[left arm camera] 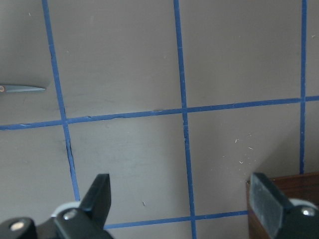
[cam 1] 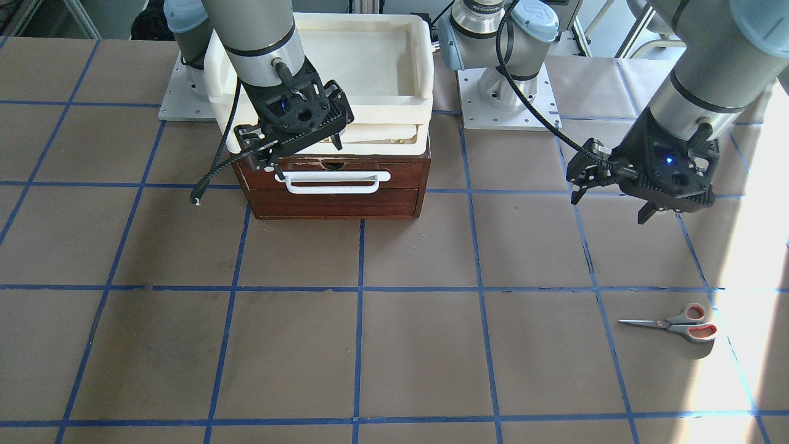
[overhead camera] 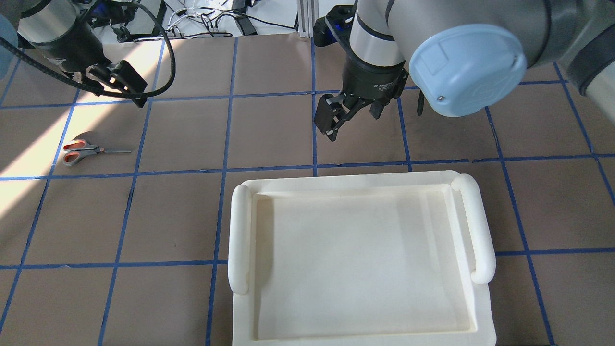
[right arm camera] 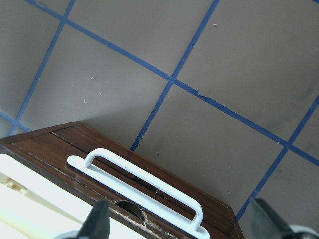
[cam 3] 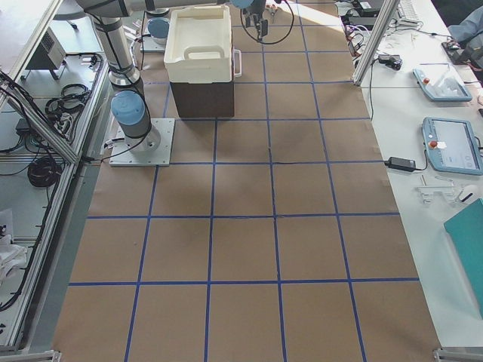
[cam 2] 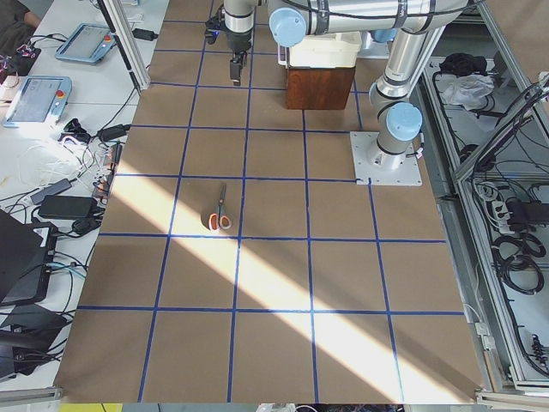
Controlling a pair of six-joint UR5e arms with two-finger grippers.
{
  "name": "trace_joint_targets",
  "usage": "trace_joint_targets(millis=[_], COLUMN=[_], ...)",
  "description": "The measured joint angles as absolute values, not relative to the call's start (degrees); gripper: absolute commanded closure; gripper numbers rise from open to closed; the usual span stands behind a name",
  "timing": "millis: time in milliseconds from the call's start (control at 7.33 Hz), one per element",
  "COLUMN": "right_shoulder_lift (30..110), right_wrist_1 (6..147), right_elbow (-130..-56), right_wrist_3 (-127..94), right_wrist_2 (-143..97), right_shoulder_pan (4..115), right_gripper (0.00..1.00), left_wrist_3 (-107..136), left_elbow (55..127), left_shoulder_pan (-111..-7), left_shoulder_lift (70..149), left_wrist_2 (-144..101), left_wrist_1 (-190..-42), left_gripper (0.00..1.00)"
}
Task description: Place scissors in drawer with both arms
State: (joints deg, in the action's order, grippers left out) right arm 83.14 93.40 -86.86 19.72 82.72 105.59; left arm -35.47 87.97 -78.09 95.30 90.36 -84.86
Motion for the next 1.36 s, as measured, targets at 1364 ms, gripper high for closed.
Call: trace_joint_targets(millis=[1364], right_shoulder_lift=[65.9], right_wrist_1=[84.9], right_elbow=[-80.2], right_wrist_3=[81.0], right_wrist_2=[83.3], right_shoulder_pan=[106.6], right_gripper=[0.03], left_wrist_3=[-108.6], left_elbow=[92.9], left_shoulder_pan=[-60.3], left_shoulder_lift=[113.0], left_wrist_2=[92.7], left_wrist_1=[-62.0], left_gripper=[0.00])
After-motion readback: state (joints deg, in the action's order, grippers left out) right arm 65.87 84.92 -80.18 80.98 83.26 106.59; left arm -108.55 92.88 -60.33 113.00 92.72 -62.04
